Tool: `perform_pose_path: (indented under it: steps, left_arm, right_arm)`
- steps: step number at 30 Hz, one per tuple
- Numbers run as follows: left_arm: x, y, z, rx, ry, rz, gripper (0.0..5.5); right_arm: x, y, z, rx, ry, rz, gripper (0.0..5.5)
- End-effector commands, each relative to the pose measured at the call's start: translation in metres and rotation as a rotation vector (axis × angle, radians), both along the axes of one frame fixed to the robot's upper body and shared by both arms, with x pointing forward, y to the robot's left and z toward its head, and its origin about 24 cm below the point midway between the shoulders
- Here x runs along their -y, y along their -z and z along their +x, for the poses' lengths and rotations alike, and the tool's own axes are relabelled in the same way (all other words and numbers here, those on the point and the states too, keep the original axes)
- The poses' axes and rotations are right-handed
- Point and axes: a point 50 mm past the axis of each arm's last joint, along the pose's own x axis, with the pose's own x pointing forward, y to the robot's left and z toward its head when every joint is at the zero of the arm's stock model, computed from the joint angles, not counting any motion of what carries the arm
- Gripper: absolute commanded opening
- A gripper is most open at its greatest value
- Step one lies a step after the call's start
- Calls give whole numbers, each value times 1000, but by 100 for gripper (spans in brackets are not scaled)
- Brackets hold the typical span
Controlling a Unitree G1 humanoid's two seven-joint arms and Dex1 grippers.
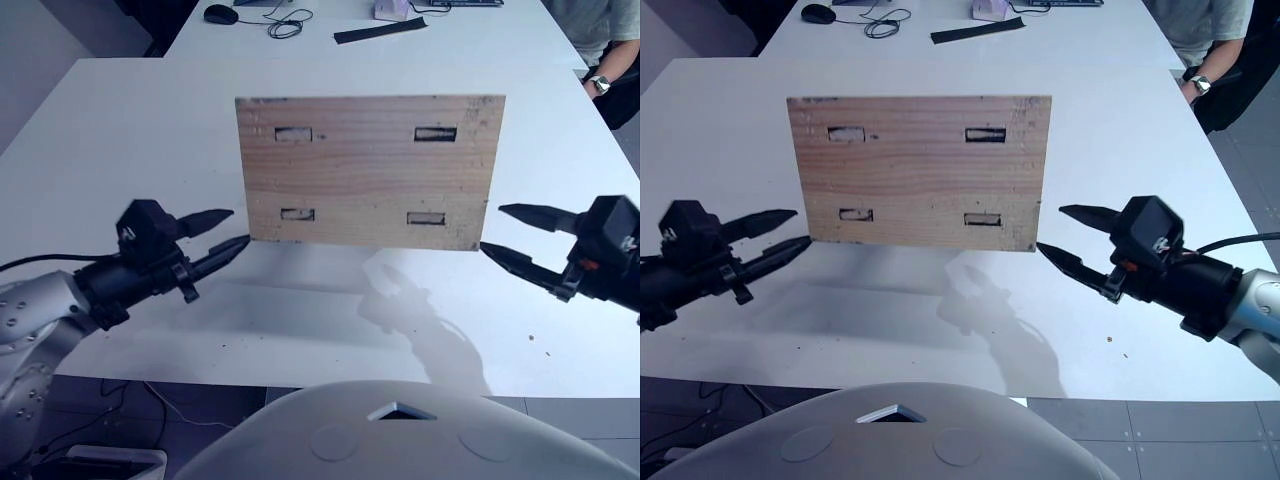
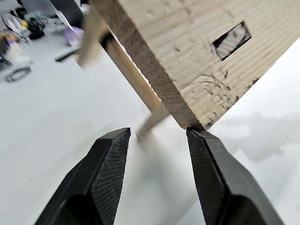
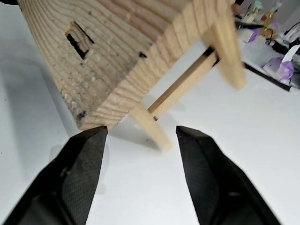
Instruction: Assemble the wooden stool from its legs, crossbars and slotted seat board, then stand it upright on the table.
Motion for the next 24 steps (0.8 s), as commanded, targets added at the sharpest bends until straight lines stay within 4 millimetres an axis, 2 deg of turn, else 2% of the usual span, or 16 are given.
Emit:
perform_pose_path:
  steps: [1, 3, 6, 10, 15, 17, 20, 24]
  left_arm:
    - [44, -45, -10, 60, 359, -135, 225]
    - [44, -51, -6, 62, 364, -148, 225]
    - [44, -48, -2, 44, 367, -134, 225]
    - [38, -33, 5, -1, 335, -98, 225]
    - [24, -4, 3, -73, 302, -11, 225]
    - [18, 8, 3, -86, 276, 11, 225]
    - [3, 15, 10, -79, 230, 21, 225]
    - [-30, 25, 24, -69, 87, 7, 225]
  right_arm:
    - [-35, -30, -14, 61, -261, 76, 271]
    - [-34, -30, -12, 62, -248, 71, 271]
    - [-33, -26, -11, 55, -222, 60, 271]
    - [-33, -16, -10, 27, -198, 46, 271]
    - [-27, -1, -9, -7, -169, -29, 271]
    - [-23, 1, -7, -5, -148, -38, 271]
    - [-11, 5, -3, -15, -90, -43, 271]
    - [15, 31, 5, -83, 46, -42, 271]
